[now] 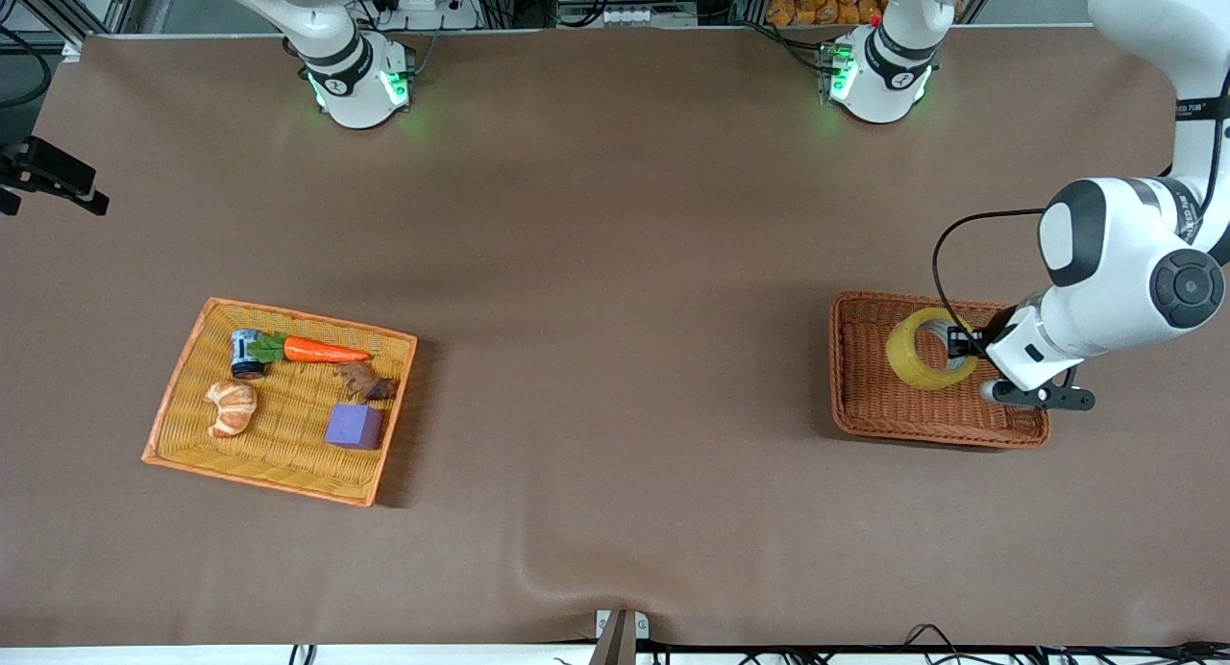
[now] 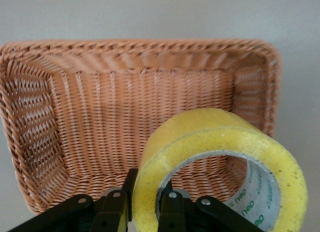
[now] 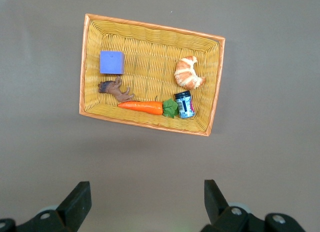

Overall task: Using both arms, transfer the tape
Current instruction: 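Carry the tape roll with the left gripper over the brown basket, then lower the tape roll into the brown basket and open the left gripper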

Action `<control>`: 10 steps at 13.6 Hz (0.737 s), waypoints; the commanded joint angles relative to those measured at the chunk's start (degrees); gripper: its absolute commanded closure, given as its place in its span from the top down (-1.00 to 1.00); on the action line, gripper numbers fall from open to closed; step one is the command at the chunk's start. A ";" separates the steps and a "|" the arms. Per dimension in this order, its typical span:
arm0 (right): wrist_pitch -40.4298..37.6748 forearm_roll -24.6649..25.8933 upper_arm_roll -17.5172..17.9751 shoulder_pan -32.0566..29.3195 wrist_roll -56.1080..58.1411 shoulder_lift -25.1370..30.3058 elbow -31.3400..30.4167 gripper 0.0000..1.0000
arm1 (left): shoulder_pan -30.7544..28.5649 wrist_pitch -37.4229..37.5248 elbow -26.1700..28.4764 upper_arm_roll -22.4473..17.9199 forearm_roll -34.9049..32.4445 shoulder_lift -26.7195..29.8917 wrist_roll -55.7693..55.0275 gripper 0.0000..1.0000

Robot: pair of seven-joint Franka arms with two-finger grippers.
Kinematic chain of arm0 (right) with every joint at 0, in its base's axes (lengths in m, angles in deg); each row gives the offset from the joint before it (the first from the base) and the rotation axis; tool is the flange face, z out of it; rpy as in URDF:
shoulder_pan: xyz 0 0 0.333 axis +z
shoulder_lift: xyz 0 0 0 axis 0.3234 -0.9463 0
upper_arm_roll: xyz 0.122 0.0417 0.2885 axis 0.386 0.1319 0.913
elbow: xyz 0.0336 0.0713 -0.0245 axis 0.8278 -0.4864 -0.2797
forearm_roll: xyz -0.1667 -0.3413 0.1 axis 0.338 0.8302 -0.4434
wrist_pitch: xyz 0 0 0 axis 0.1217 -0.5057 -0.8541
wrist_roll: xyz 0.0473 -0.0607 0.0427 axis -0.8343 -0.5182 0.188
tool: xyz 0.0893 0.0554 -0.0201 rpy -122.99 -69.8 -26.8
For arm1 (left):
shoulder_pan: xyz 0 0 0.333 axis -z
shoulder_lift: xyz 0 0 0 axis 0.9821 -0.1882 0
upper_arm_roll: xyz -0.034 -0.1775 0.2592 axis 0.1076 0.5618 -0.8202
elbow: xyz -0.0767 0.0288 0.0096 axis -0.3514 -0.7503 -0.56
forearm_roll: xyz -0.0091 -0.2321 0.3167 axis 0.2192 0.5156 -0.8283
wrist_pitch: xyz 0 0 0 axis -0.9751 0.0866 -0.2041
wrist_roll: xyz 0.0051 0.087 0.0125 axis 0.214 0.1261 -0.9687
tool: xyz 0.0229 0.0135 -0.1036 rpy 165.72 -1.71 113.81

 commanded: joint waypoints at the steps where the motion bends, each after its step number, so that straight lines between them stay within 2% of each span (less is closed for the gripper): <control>1: -0.45 -0.79 0.02 -0.11 0.52 0.08 0.30 1.00 | -1.48 -0.03 0.28 0.62 -2.62 -1.08 0.08 -1.00; 8: -1.33 -0.80 0.19 1.47 0.00 0.16 0.30 1.00 | -3.52 -8.19 0.02 0.53 -5.26 -8.99 0.08 -1.00; 10: -1.42 -0.71 0.19 1.30 0.61 0.25 0.30 1.00 | -3.51 -9.61 0.11 0.53 -5.26 -9.79 -0.09 -1.00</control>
